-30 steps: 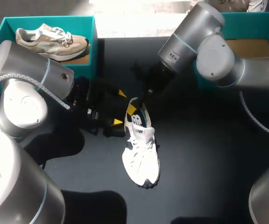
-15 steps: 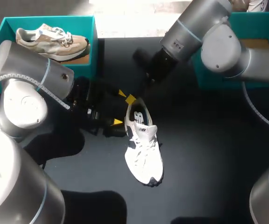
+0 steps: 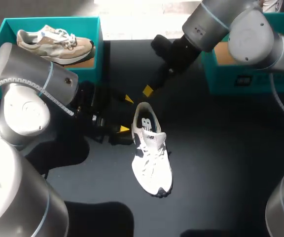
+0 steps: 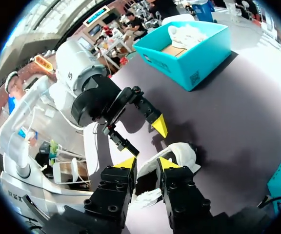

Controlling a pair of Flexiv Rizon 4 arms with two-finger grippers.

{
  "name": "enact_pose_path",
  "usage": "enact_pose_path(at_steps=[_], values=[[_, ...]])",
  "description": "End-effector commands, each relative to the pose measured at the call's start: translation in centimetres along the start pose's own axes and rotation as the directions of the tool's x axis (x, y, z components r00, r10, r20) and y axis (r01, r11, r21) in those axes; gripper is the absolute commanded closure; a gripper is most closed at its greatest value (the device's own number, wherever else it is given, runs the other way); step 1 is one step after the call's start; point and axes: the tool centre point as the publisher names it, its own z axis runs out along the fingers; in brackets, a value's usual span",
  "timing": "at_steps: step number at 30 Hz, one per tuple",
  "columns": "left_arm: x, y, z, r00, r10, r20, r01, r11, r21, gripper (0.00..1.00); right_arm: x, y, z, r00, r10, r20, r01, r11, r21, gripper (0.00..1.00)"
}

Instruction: Take the shoe out of the shoebox, open the shoe tongue, remove and reinsert the insole, then place the shoe into the shoebox

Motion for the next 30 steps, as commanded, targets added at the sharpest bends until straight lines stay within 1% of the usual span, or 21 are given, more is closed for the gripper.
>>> enact_pose_path(at_steps=[1, 3, 4, 5, 9, 11, 12, 13, 17, 19, 21, 22, 23, 24, 25, 26, 27, 29, 30], values=[[0.0, -0.1, 0.1, 1.000, 0.000, -0.001, 0.000, 1.000, -0.005, 0.00, 0.7, -3.0, -1.5, 0.994, 0.071, 0.087, -0.068, 0.997, -0.031, 1.00], [0.0, -0.1, 0.1, 1.000, 0.000, -0.001, 0.000, 1.000, -0.005, 0.00, 0.4, -3.2, -1.2, 0.969, 0.165, 0.186, -0.170, 0.985, 0.008, 1.00], [0.0, -0.1, 0.1, 1.000, 0.000, -0.001, 0.000, 1.000, -0.005, 0.00, 0.3, -3.4, -1.1, 0.922, 0.254, 0.293, -0.274, 0.961, 0.030, 1.00], [0.0, -0.1, 0.1, 1.000, 0.000, -0.001, 0.000, 1.000, -0.005, 0.00, 0.2, -3.4, -0.9, 0.895, 0.261, 0.363, -0.305, 0.950, 0.069, 1.00], [0.0, -0.1, 0.1, 1.000, 0.000, -0.001, 0.000, 1.000, -0.005, 0.00, 0.2, -3.4, -0.9, 0.895, 0.261, 0.363, -0.305, 0.950, 0.069, 1.00], [0.6, -0.6, -0.8, 0.999, 0.045, -0.019, -0.045, 0.998, -0.045, 0.00, 0.2, -3.4, -0.9, 0.895, 0.261, 0.363, -0.305, 0.950, 0.069, 1.00], [0.7, -0.3, -1.1, 0.996, 0.069, -0.055, -0.071, 0.997, -0.037, 0.00, 0.2, -3.4, -0.9, 0.895, 0.261, 0.363, -0.305, 0.950, 0.069, 1.00], [0.9, -0.2, -1.7, 0.993, 0.095, -0.074, -0.097, 0.995, -0.024, 0.00, 0.2, -3.4, -0.9, 0.895, 0.261, 0.363, -0.305, 0.950, 0.069, 1.00], [1.3, 0.2, -4.6, 0.982, 0.156, -0.107, -0.161, 0.986, -0.037, 0.00, 0.2, -3.4, -0.9, 0.895, 0.261, 0.363, -0.305, 0.950, 0.069, 1.00], [1.0, 0.4, -6.1, 0.981, 0.175, -0.085, -0.179, 0.983, -0.042, 0.00, 0.2, -3.4, -0.9, 0.895, 0.261, 0.363, -0.305, 0.950, 0.069, 1.00], [0.5, 0.8, -7.6, 0.983, 0.174, -0.058, -0.176, 0.984, -0.025, 0.00, 0.2, -3.4, -0.9, 0.895, 0.261, 0.363, -0.305, 0.950, 0.069, 1.00], [0.2, 1.2, -8.3, 0.985, 0.170, -0.038, -0.171, 0.985, -0.030, 0.00, -0.1, -3.4, -0.3, 0.855, 0.295, 0.427, -0.354, 0.933, 0.064, 1.00], [-0.1, 1.5, -8.8, 0.984, 0.174, -0.025, -0.175, 0.984, -0.041, 0.00, -0.4, -3.3, 0.2, 0.836, 0.314, 0.451, -0.370, 0.928, 0.039, 1.00], [-0.2, 1.7, -9.2, 0.984, 0.176, -0.018, -0.176, 0.984, -0.039, 0.00, -0.7, -3.2, 0.5, 0.805, 0.355, 0.476, -0.403, 0.915, -0.001, 1.00], [-0.4, 1.8, -9.7, 0.983, 0.181, -0.016, -0.181, 0.983, -0.030, 0.00, -1.0, -3.2, 1.0, 0.758, 0.384, 0.527, -0.444, 0.896, -0.013, 1.00], [-0.6, 2.0, -10.1, 0.983, 0.182, -0.007, -0.182, 0.983, -0.019, 0.00, -1.1, -3.2, 1.4, 0.738, 0.387, 0.553, -0.452, 0.892, -0.021, 1.00], [-0.9, 2.3, -10.6, 0.984, 0.179, 0.003, -0.179, 0.984, -0.020, 0.00, -1.4, -3.3, 1.8, 0.703, 0.435, 0.563, -0.481, 0.873, -0.075, 1.00], [-1.5, 2.8, -11.3, 0.985, 0.170, 0.015, -0.169, 0.985, -0.045, 0.00, -1.6, -3.2, 2.8, 0.651, 0.456, 0.607, -0.511, 0.855, -0.094, 1.00], [-1.8, 3.0, -11.7, 0.985, 0.171, 0.016, -0.170, 0.983, -0.063, 0.00, -1.7, -3.3, 3.1, 0.620, 0.482, 0.619, -0.526, 0.841, -0.128, 1.00]])
